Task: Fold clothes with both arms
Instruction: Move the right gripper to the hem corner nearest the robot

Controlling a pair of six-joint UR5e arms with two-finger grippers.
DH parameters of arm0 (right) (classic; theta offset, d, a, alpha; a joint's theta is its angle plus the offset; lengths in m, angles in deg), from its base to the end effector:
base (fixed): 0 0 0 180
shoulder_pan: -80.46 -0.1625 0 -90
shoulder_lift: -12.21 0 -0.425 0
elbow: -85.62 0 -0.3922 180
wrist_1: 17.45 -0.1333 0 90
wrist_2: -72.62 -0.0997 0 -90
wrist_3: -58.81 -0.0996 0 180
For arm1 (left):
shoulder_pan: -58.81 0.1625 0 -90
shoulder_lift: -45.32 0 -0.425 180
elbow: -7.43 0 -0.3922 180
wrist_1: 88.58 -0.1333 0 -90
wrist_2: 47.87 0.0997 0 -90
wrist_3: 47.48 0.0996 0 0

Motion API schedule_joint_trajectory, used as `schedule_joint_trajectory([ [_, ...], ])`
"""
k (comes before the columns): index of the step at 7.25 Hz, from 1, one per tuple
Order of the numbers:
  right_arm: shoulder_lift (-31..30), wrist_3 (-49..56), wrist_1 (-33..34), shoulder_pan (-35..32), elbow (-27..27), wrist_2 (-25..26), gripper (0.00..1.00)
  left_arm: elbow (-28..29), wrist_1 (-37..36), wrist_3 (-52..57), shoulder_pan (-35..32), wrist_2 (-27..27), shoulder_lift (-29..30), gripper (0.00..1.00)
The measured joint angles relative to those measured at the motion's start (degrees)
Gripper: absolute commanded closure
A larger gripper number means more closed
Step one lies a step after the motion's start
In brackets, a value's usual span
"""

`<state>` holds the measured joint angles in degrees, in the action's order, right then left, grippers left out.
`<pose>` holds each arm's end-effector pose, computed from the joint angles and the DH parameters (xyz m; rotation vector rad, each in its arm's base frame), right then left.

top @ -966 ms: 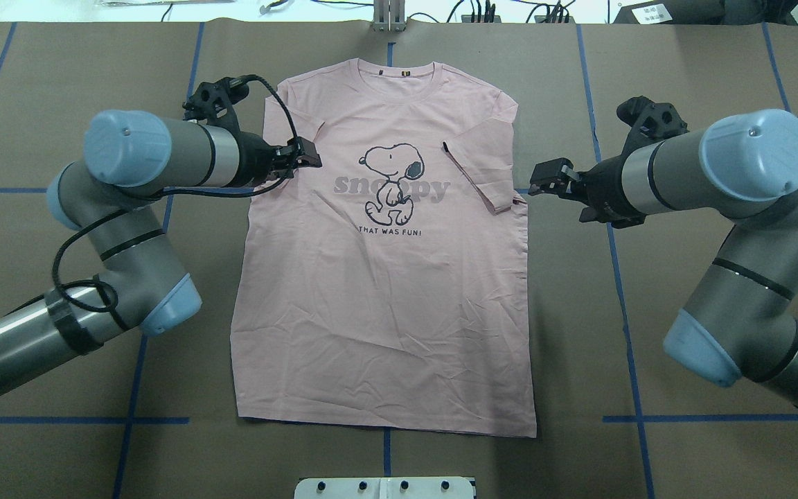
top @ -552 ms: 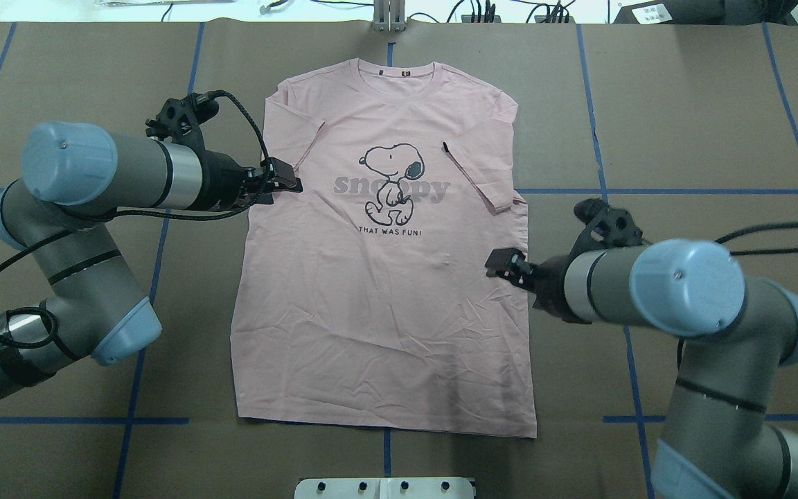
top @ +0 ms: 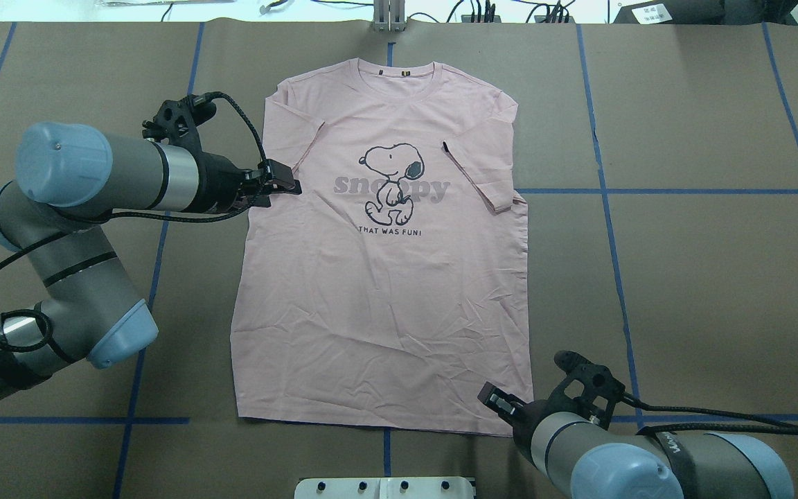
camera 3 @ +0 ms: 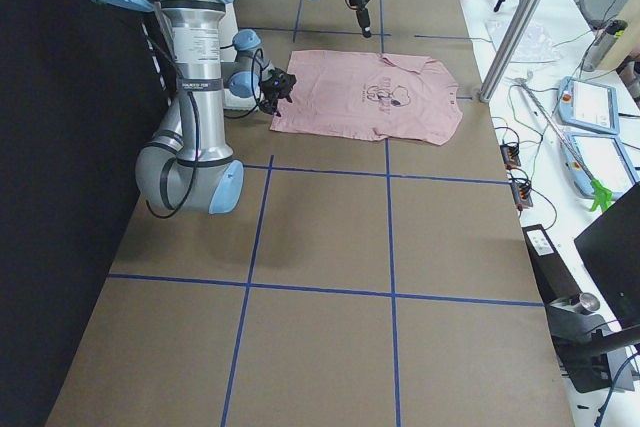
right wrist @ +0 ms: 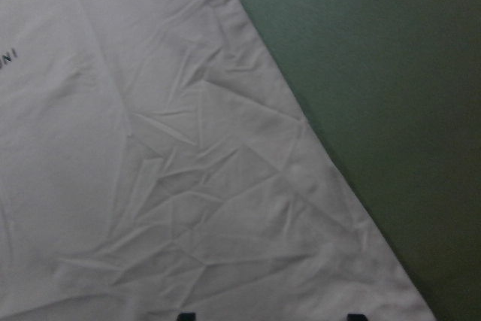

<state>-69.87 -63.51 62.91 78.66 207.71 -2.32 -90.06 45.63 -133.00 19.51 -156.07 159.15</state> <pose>-0.4916 -0.1747 0.3176 0.0110 -0.9137 0.6682 0.4176 -0.4739 0.2745 0.2370 1.3163 -0.3057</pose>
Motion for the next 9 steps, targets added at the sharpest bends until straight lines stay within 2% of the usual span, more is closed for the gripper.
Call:
schedule_joint_trajectory([
  [5, -1.53, -5.84, 0.91, 2.58, -2.62, 0.03, 0.3, 0.22, 0.0, 0.0, 0.01, 0.01, 0.19, 0.32],
  [7, -1.54, -6.16, 0.94, 2.82, -2.82, -0.1, 0.38, 0.27, 0.0, -0.04, 0.01, 0.03, 0.19, 0.32],
  [8, -1.57, -6.22, 0.96, 2.96, -2.85, -0.11, 0.72, 0.37, 0.0, -0.02, 0.02, 0.07, 0.16, 0.32],
  [9, -1.58, -6.29, 1.0, 3.08, -2.9, -0.1, 1.0, 0.47, 0.0, -0.01, 0.01, 0.09, 0.17, 0.32],
])
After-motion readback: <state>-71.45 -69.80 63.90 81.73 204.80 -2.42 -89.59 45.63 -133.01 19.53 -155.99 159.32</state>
